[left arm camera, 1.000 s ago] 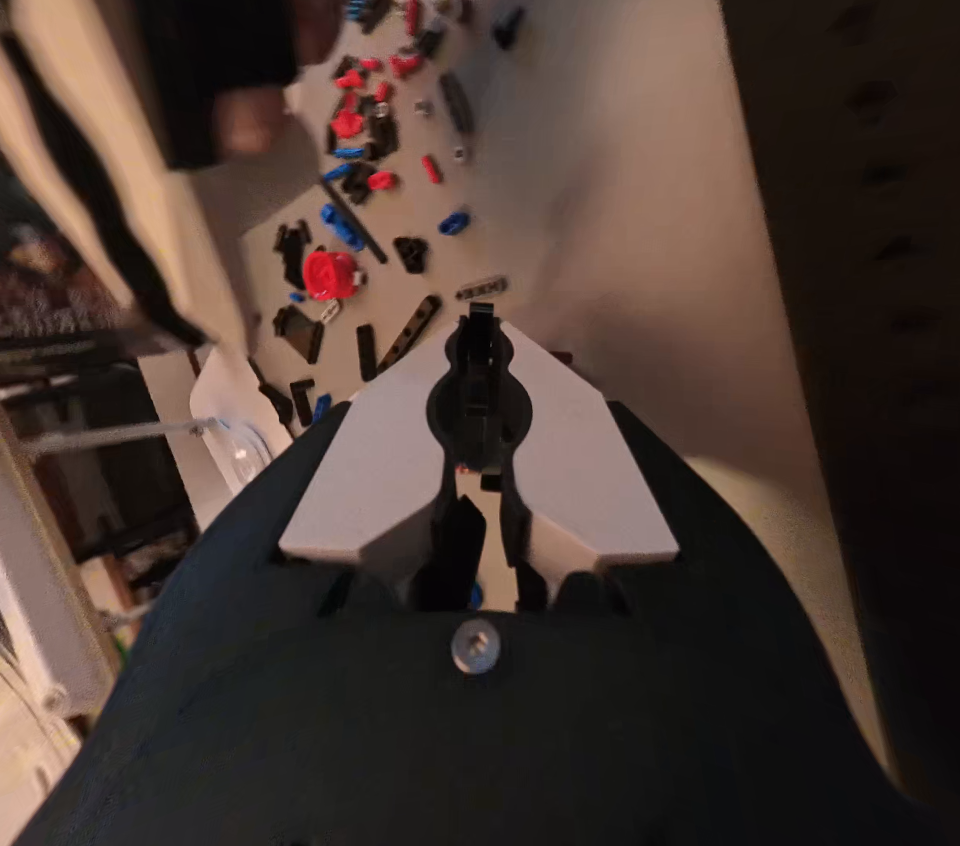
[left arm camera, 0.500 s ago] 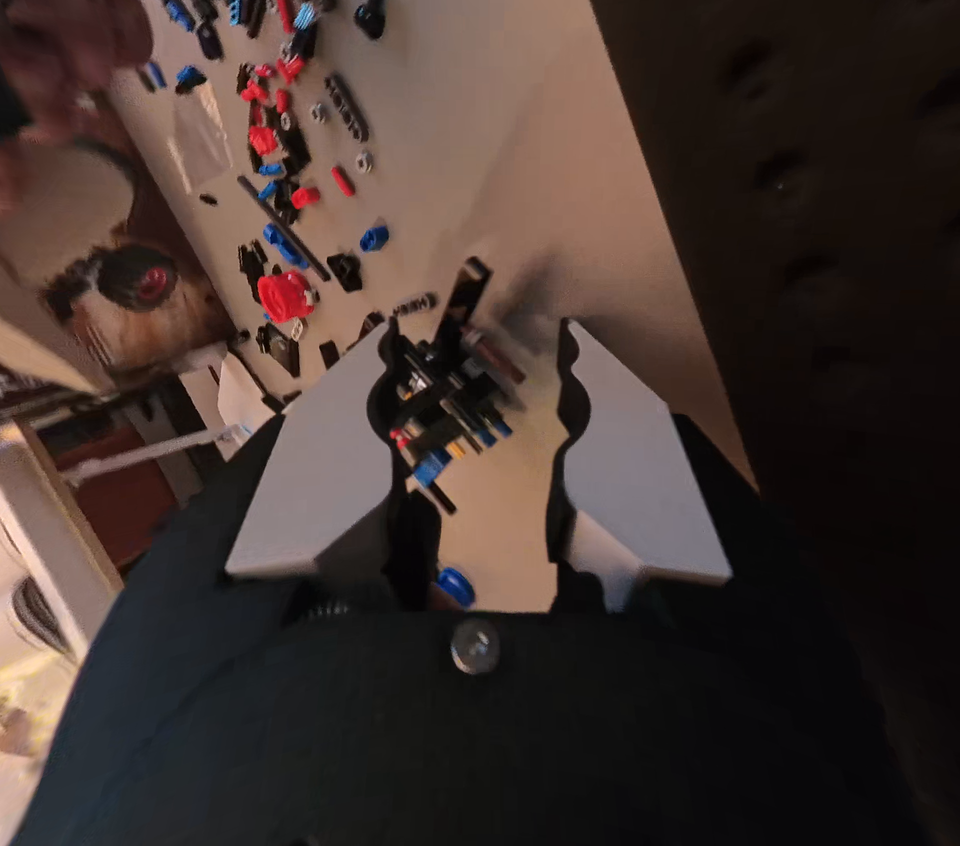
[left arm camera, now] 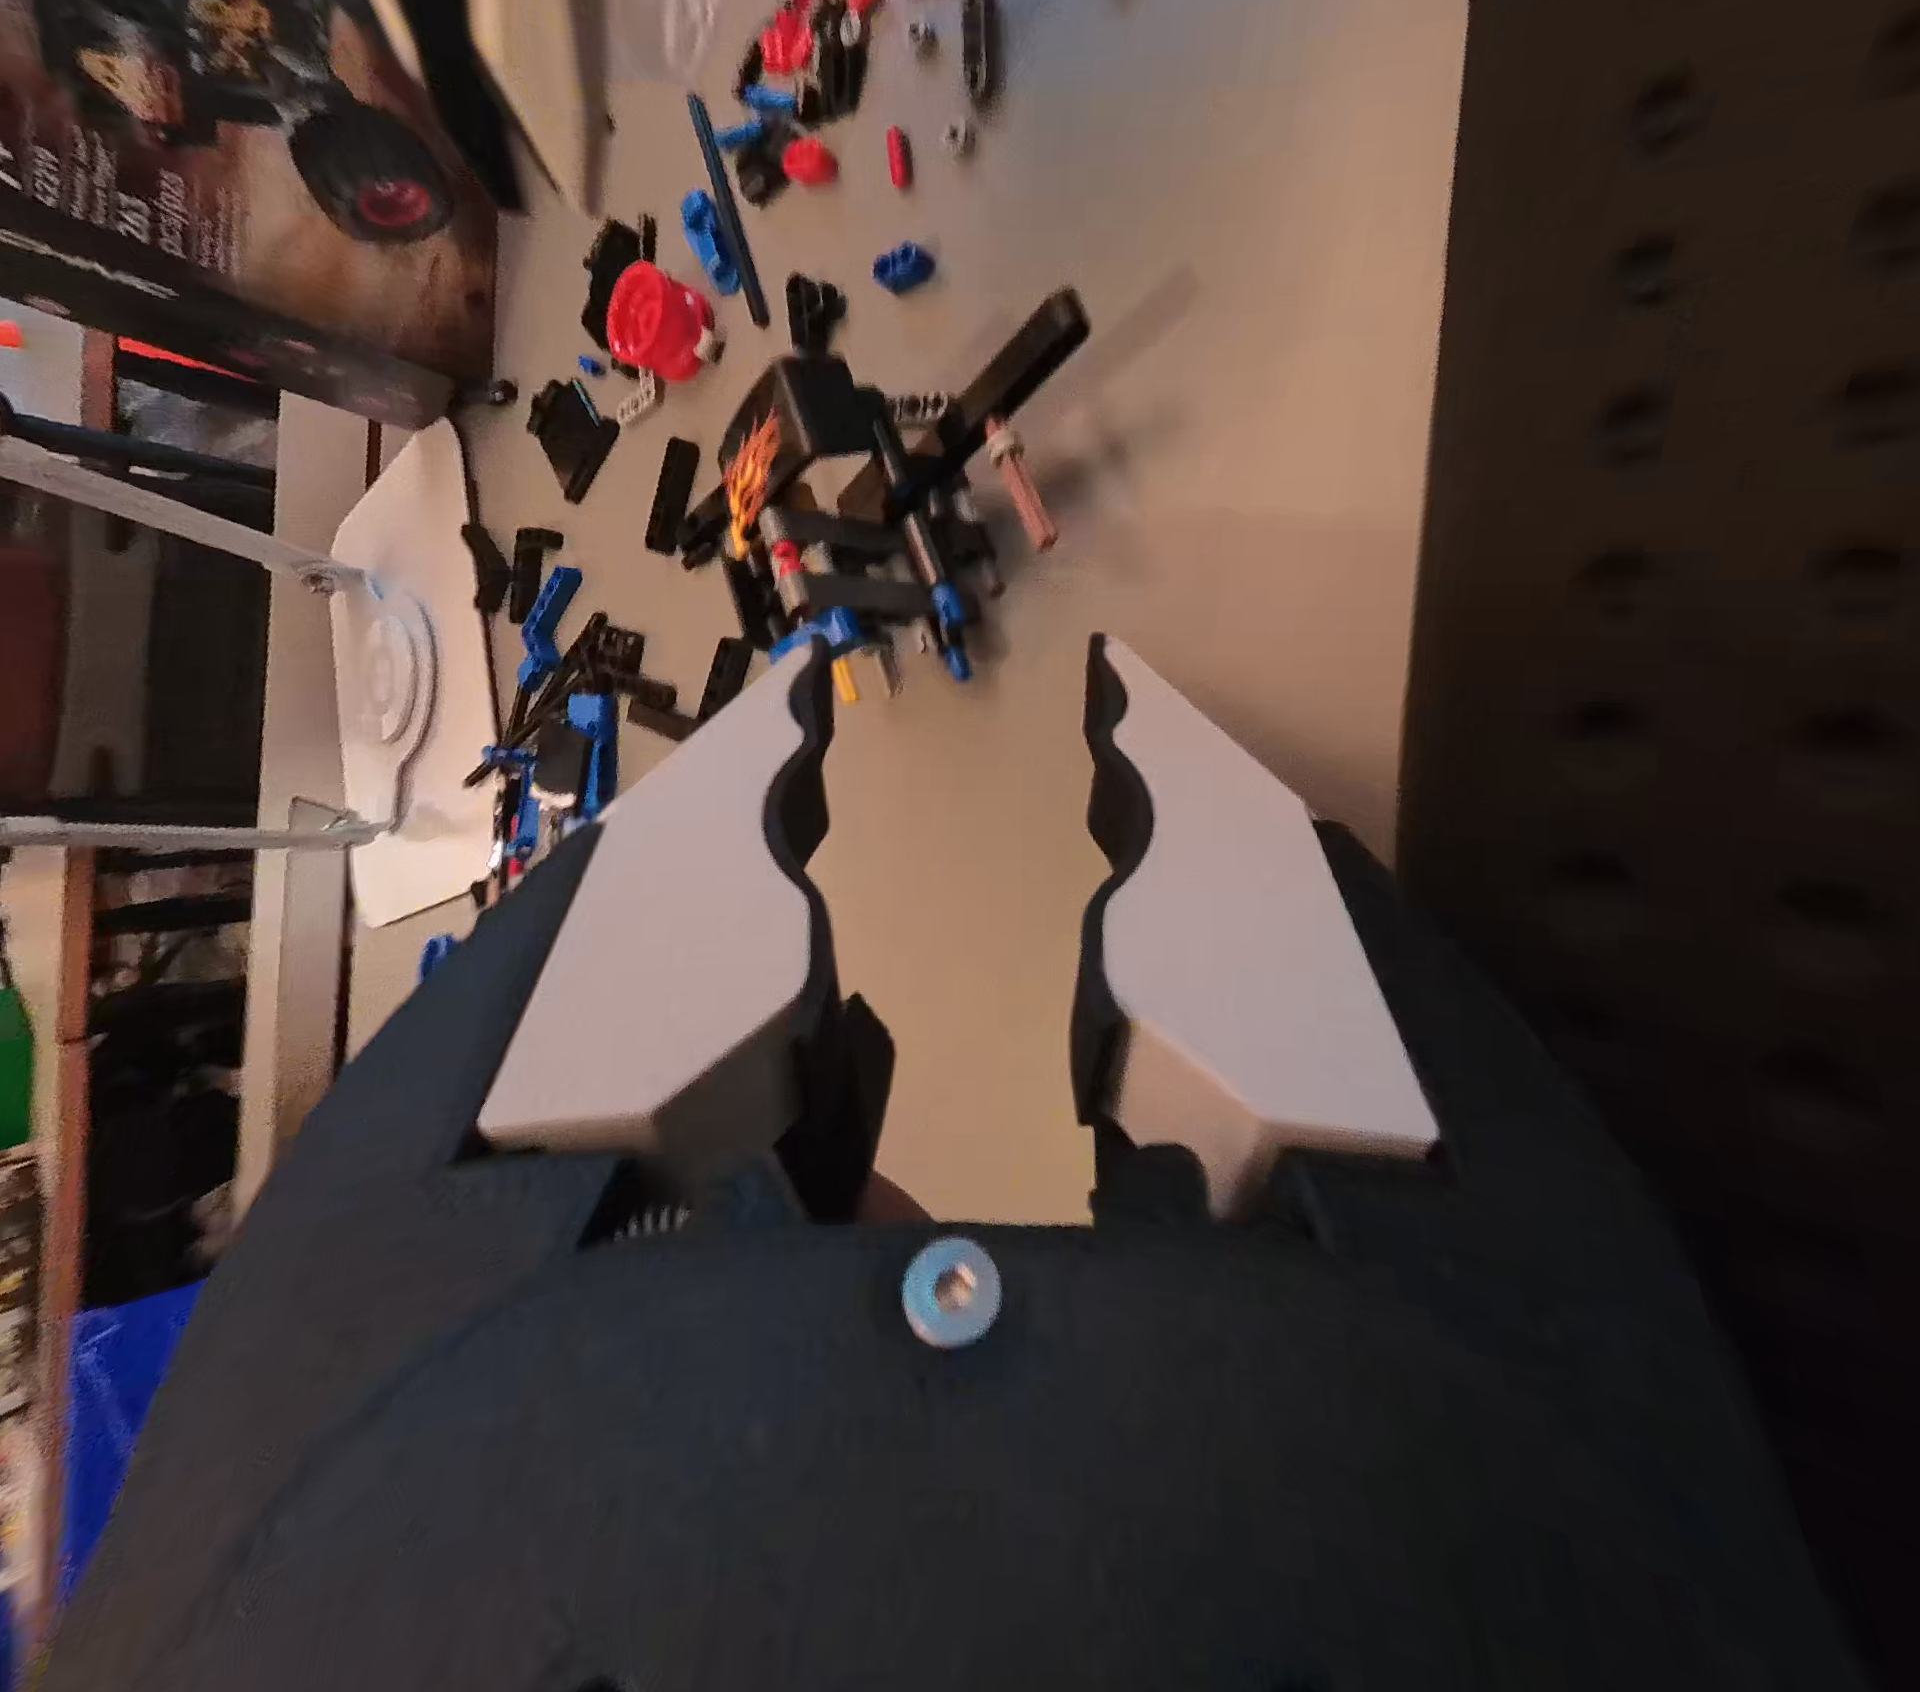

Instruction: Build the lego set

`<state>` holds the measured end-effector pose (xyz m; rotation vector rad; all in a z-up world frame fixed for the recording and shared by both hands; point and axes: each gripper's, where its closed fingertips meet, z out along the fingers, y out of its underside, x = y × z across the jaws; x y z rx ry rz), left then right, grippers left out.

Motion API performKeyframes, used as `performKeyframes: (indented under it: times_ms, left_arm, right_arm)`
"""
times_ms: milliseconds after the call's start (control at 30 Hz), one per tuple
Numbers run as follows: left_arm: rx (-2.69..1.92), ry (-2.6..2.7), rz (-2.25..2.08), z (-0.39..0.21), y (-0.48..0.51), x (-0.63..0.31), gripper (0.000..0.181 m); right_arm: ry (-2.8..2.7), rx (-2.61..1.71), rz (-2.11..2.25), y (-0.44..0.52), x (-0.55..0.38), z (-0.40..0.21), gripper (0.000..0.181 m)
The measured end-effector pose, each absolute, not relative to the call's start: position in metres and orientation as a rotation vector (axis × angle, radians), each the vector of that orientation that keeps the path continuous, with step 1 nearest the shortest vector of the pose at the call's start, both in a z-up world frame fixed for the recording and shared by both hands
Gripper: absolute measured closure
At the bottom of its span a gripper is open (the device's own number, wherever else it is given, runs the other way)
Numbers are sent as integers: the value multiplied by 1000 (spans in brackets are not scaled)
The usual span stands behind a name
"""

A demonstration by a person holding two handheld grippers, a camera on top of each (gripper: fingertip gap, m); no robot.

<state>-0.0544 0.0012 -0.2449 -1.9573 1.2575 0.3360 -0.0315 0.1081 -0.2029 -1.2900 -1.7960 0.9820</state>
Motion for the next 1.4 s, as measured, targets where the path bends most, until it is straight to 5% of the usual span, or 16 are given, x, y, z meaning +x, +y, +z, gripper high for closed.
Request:
performKeyframes:
  times_ms: [567,1400]
  left_arm:
    - [-1927,1163,581,-268,30,-29,178]
    - [-1904,1233,706,-274,33,-39,181]
  right_arm:
    - [-2124,-1294,973,39,-19,-265,181]
    - [-2178,-1177,736,28,-32,-273,181]
